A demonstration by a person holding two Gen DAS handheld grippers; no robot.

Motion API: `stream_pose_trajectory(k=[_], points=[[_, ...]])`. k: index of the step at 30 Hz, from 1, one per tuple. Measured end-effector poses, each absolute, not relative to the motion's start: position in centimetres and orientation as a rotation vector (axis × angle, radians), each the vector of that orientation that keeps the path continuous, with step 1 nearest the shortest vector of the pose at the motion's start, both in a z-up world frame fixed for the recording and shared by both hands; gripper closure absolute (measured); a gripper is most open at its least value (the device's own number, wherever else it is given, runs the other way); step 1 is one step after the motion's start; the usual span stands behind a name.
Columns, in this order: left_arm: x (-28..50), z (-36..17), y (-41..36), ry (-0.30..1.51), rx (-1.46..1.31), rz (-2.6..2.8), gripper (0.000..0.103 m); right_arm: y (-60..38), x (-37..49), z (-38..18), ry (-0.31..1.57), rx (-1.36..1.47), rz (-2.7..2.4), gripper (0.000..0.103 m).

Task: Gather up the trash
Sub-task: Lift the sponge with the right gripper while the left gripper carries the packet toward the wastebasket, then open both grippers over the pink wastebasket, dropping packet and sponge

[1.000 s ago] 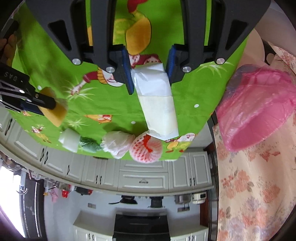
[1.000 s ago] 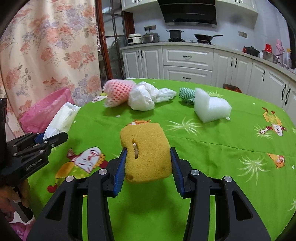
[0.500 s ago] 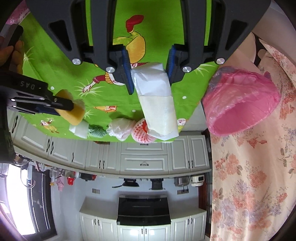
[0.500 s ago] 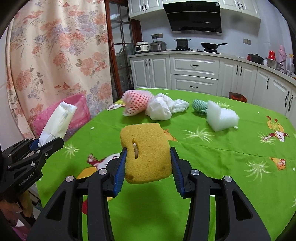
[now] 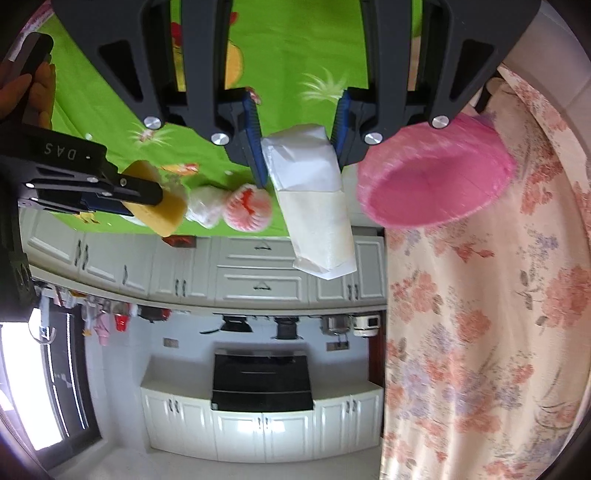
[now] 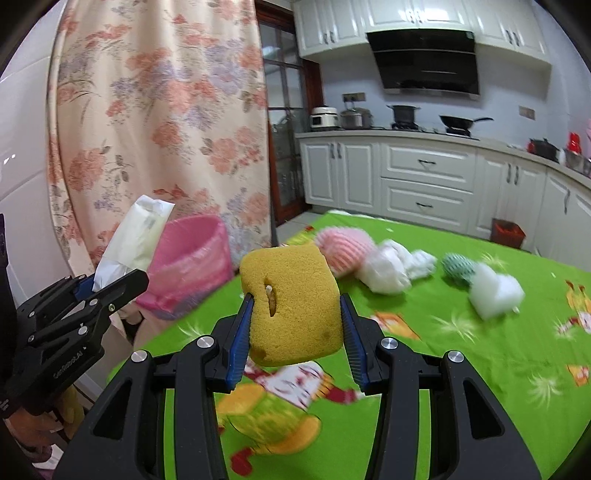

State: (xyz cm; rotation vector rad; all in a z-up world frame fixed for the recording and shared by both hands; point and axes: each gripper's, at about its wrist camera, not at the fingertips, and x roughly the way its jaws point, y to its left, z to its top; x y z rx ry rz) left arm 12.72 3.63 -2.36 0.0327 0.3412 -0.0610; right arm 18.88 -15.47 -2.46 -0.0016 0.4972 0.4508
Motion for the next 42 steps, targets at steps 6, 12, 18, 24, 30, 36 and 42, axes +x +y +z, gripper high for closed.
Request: stream_pose_trajectory(k=[6, 12, 18, 24, 30, 36, 42], points=[[13.3, -1.4, 6.9, 0.326, 0.03, 0.004, 0.071, -11.6, 20.4, -1.2, 0.471, -0.028, 0.53, 0.06], [14.4, -0.4, 10.1, 0.313, 0.027, 0.063, 0.071, -8.0, 22.0, 0.0, 0.444, -0.051, 0.606, 0.06], [15.9, 0.3, 13.2, 0.303, 0.037, 0.102, 0.071, -4.0, 23.9, 1.1, 0.413, -0.076, 0.672, 0.059], [18.0, -0.1, 16.3, 0.32, 0.013, 0.127, 0.071, -1.2, 26.0, 1.0, 0.416, -0.077, 0.713, 0.059], [20.7, -1.5, 19.8, 0.369, -0.03, 0.129, 0.07, 2.0, 29.4, 0.2, 0.456, -0.07, 0.751, 0.059], [23.2, -2.8, 22.8, 0.409, -0.069, 0.122, 0.066, 4.4, 31.9, -0.8, 0.492, -0.057, 0.791, 0.057], [23.7, -3.2, 24.8, 0.411, -0.108, 0.171, 0.048, 5.5, 33.5, -1.6, 0.528, -0.031, 0.806, 0.049]])
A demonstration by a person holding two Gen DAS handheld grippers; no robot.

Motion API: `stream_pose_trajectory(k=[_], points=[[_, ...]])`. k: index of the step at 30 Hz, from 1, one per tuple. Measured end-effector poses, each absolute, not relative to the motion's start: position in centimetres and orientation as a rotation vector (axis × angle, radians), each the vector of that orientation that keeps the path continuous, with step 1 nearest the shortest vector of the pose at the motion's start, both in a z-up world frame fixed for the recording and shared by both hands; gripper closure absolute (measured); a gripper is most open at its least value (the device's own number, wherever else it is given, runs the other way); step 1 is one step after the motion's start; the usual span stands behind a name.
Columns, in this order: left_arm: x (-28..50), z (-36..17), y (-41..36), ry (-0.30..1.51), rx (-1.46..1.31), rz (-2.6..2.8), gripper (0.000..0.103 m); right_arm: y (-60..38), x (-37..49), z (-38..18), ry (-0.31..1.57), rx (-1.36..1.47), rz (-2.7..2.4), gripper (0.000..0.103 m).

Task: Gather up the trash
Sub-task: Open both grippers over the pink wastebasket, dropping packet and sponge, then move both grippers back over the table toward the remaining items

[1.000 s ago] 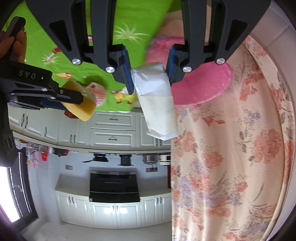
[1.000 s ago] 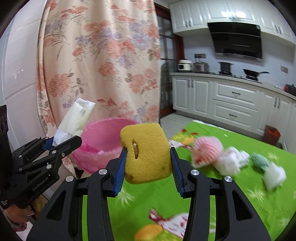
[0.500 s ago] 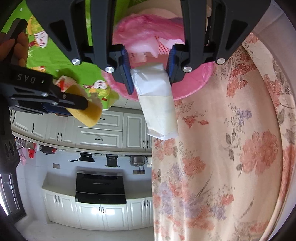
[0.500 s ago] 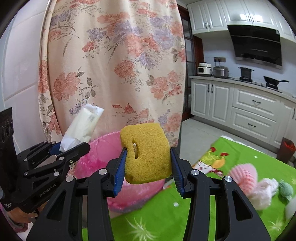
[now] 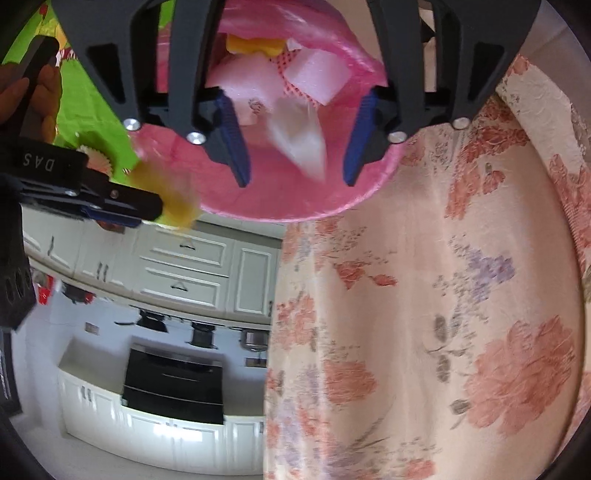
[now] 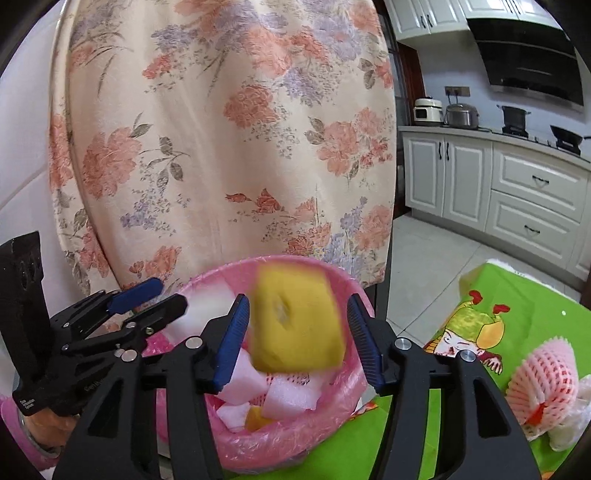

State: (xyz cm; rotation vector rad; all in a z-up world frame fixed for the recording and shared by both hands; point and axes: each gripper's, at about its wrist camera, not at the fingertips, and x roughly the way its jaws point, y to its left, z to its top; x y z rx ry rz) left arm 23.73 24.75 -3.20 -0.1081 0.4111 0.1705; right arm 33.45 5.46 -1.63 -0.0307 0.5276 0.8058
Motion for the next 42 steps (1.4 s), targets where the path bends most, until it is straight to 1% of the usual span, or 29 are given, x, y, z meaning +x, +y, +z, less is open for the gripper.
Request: stream_pose_trajectory(k=[2, 3, 6, 9, 11, 16, 25, 36, 42], points=[[23.4, -3.0, 25.1, 0.403, -0.118, 0.184, 0.04, 4.9, 33.4, -1.6, 0.529, -0.02, 0.804, 0.044], [23.1, -3.0, 25.2, 0.402, -0.118, 0.192, 0.039, 4.6, 33.3, -1.5, 0.528, -0.013, 0.801, 0.042], [22.4, -2.9, 24.9, 0.406, -0.119, 0.206, 0.035, 3.4, 32.7, -1.2, 0.52, -0.015, 0.788, 0.042], [21.3, -2.7, 24.1, 0.397, -0.129, 0.212, 0.025, 1.9, 31.9, -1.0, 0.518, 0.002, 0.769, 0.042], [20.7, -2.3, 23.3, 0.386, -0.138, 0.213, 0.014, 0.9, 31.4, -0.9, 0.516, 0.012, 0.755, 0.042], [19.7, -1.5, 20.6, 0.368, -0.134, 0.192, 0.006, -2.3, 29.7, -0.7, 0.505, 0.014, 0.698, 0.036], [19.6, -1.6, 13.1, 0.398, -0.062, 0.084, 0.005, -11.1, 26.8, -1.7, 0.525, 0.066, 0.543, 0.028], [20.1, -4.2, 0.7, 0.481, 0.027, -0.148, 0.005, -23.5, 24.0, -4.7, 0.566, 0.145, 0.277, 0.027], [21.4, -6.1, -3.9, 0.538, 0.044, -0.225, 0.005, -29.3, 23.5, -5.9, 0.572, 0.194, 0.146, 0.025]])
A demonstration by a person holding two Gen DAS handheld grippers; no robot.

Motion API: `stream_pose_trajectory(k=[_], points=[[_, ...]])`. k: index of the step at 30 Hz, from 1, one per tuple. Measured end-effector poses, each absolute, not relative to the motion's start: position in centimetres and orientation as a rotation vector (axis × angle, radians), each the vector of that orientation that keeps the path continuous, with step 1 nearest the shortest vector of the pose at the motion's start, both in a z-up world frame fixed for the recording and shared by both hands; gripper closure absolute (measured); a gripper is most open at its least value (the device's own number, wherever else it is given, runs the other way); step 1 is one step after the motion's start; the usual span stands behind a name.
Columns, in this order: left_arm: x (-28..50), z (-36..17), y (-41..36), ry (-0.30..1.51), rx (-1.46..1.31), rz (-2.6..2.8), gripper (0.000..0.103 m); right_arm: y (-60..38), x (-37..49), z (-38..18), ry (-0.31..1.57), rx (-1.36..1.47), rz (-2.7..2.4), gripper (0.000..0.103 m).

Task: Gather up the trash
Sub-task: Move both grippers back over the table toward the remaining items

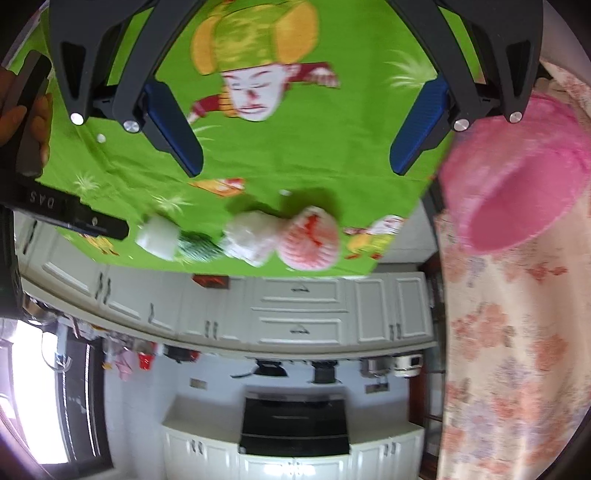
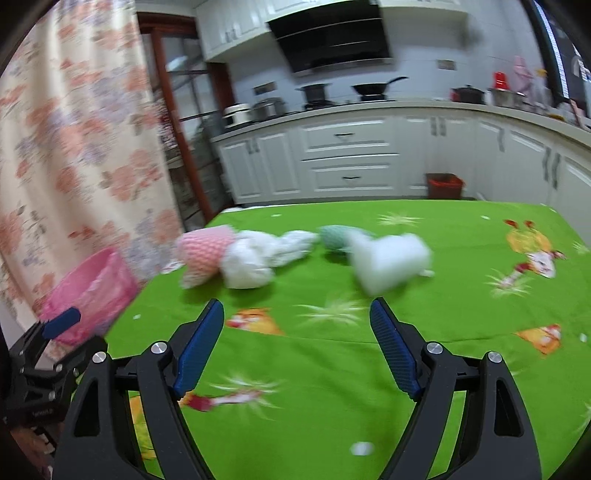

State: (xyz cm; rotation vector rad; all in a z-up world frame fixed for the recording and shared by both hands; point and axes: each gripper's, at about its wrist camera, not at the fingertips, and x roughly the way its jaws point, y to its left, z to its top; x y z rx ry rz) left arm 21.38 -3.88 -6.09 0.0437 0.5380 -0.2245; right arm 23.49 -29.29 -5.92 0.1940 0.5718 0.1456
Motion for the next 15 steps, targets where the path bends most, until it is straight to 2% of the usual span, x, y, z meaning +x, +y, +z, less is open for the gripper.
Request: stream_pose_trajectory(k=[7, 15], points=[[23.0, -7.8, -7.8, 0.569, 0.087, -0.252, 0.005, -32.6, 25.0, -6.9, 0.601, 0.259, 0.045, 0.025], [23.3, -7.9, -7.1, 0.558, 0.094, -0.219, 0.005, -32.2, 28.9, -7.7, 0.629, 0.262, -0.03, 0.023]])
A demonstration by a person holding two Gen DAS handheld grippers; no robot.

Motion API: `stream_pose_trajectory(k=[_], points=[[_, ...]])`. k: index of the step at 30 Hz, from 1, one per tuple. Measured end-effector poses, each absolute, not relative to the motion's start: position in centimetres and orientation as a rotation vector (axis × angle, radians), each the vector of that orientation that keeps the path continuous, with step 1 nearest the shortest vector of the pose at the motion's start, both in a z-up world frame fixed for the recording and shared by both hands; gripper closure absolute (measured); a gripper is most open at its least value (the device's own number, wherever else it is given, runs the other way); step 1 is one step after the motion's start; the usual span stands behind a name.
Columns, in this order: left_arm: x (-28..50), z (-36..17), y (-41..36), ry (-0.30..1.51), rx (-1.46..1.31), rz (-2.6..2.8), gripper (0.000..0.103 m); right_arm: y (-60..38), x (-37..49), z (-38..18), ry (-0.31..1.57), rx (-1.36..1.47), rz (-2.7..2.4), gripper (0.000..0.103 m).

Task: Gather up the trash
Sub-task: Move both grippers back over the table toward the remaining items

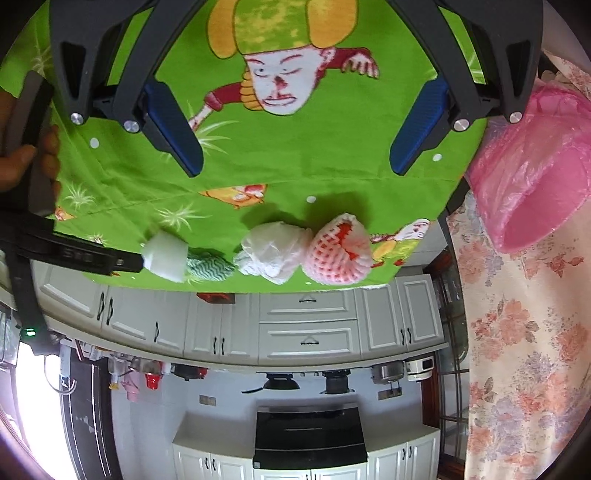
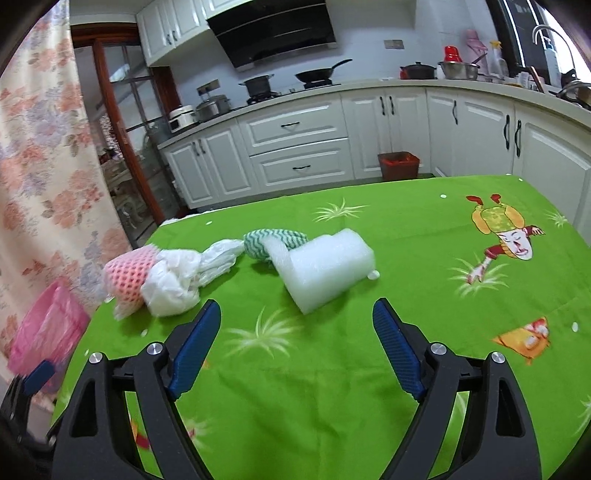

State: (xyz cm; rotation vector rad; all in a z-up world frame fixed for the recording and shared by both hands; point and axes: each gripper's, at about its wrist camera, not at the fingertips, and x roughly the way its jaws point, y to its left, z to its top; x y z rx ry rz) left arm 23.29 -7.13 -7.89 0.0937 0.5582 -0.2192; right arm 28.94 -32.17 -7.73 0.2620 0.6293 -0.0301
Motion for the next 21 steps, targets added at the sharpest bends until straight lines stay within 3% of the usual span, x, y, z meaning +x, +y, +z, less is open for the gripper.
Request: stream_pose_trajectory(k=[21], points=[[27.2, -7.4, -3.8, 0.522, 0.073, -0.245, 0.005, -29.4, 40.2, -10.3, 0.745, 0.13, -0.359, 0.019]])
